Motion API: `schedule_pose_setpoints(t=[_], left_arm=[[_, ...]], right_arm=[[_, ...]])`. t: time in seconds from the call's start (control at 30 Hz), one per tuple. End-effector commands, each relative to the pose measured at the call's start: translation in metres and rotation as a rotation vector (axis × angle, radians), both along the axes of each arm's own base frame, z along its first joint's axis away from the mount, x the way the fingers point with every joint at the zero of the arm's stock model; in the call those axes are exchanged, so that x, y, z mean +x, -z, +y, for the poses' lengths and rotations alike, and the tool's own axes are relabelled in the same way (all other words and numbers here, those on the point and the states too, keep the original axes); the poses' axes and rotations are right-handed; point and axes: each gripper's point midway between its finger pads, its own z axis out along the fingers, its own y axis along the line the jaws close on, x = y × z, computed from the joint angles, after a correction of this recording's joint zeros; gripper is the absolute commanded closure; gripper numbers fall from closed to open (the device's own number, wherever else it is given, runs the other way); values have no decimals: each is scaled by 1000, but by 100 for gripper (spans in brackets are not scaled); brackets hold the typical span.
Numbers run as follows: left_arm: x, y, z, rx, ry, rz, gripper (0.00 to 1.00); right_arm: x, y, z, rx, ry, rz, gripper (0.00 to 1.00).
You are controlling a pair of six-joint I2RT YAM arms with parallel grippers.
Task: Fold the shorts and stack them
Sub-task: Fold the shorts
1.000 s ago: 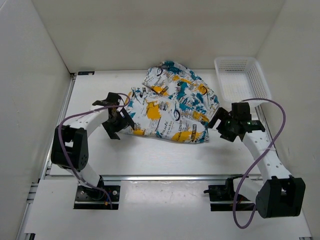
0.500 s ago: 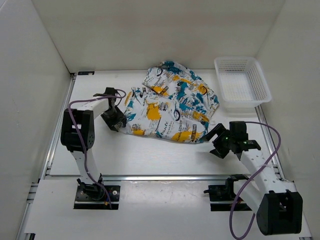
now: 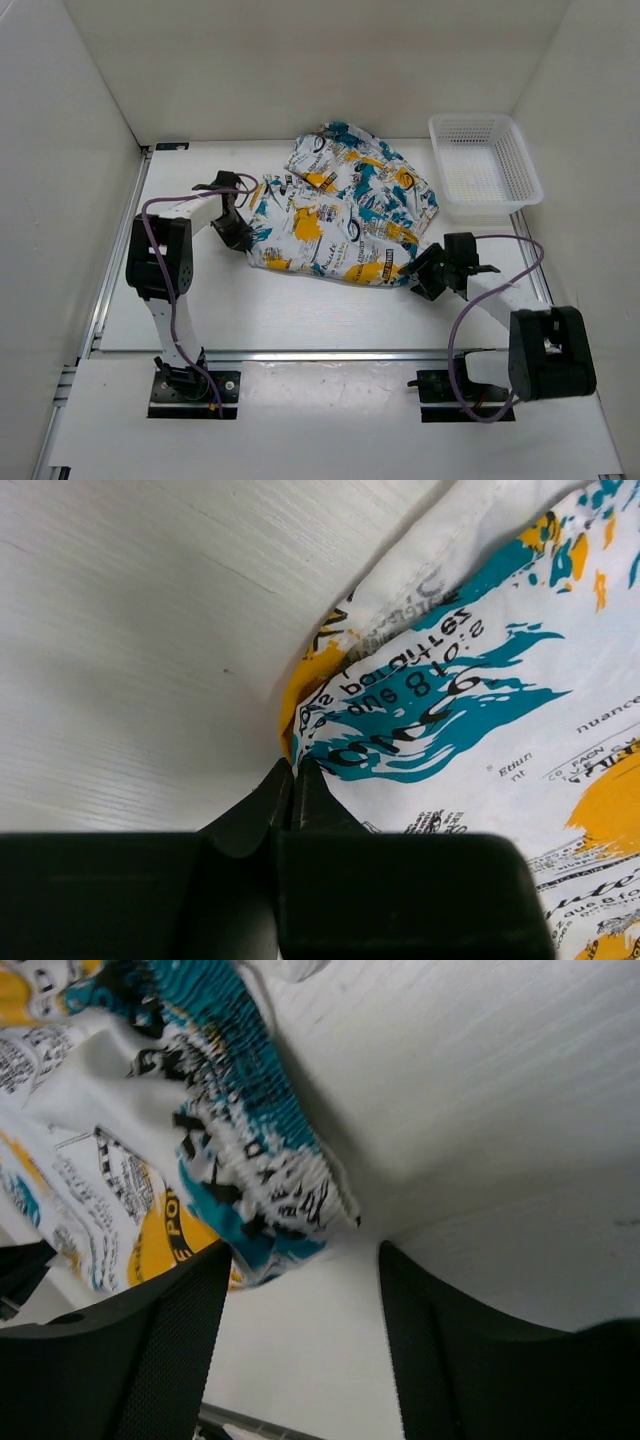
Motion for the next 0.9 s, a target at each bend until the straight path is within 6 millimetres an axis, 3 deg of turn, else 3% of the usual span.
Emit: schedule_pose_setpoints(t=[0.0,0.07,0.1,0.17,0.2,0.23,0.33,0.37,0.4,0.43,0.47,0.5,0.53,0.57,0.6,0.63,0.67,0.7,0.73,0.8,0.83,0.87], left_arm=[[20,-42,-1,-25,-2,-134,90],[21,-52,-1,-50,-6,-155,90],[23,-57,2,-51,-15,-169,90],[23,-77,-3,-83,4,-216,90],[22,-84,2,-80,4,-229,90],[19,-102,4,-94,0,-265,90],[21,-144,9,-118,-11,-355,90],[19,-174,9,-121,0,-421,90],[19,-190,11,-130,-4,-453,90],[18,-207,15,-131,-11,-489,90],[17,-244,15,-139,-7,-575,90],[10,-258,14,-143,7,-592,90],[7,-276,18,-142,-1,-630,90],[0,-313,19,-149,4,-720,90],[-5,-330,23,-148,-3,-758,90],[-14,-345,23,-150,-2,-789,90],[-27,-380,27,-151,-5,-879,90],[-35,-398,27,-154,-3,-931,90],[-45,-413,32,-144,-4,-969,90],[-79,-461,33,-150,4,-1114,90],[-90,-475,36,-143,-3,-1161,90],[-103,-488,39,-134,-13,-1208,90]], right_arm=[[37,0,4,-64,-1,-69,43],[44,8,10,-89,-14,-51,54],[48,8,12,-101,-17,-55,74],[49,6,11,-132,-13,-25,97],[62,-10,9,-153,-7,-65,100],[60,-16,5,-177,-14,-52,100],[81,-70,4,-211,-34,-169,100],[78,-85,2,-239,-74,-193,100],[90,-117,6,-237,-95,-260,100],[92,-133,8,-241,-122,-289,100],[86,-146,7,-264,-173,-300,100],[92,-179,10,-262,-189,-369,100],[91,-196,12,-258,-217,-403,100],[82,-213,16,-259,-251,-434,100],[79,-230,16,-278,-292,-477,100],[77,-268,18,-275,-309,-566,100],[68,-280,18,-281,-341,-576,100],[61,-297,22,-270,-375,-617,100],[51,-333,21,-289,-410,-724,100],[32,-362,22,-294,-455,-805,100],[14,-396,21,-298,-472,-907,100],[0,-410,25,-298,-532,-968,100]])
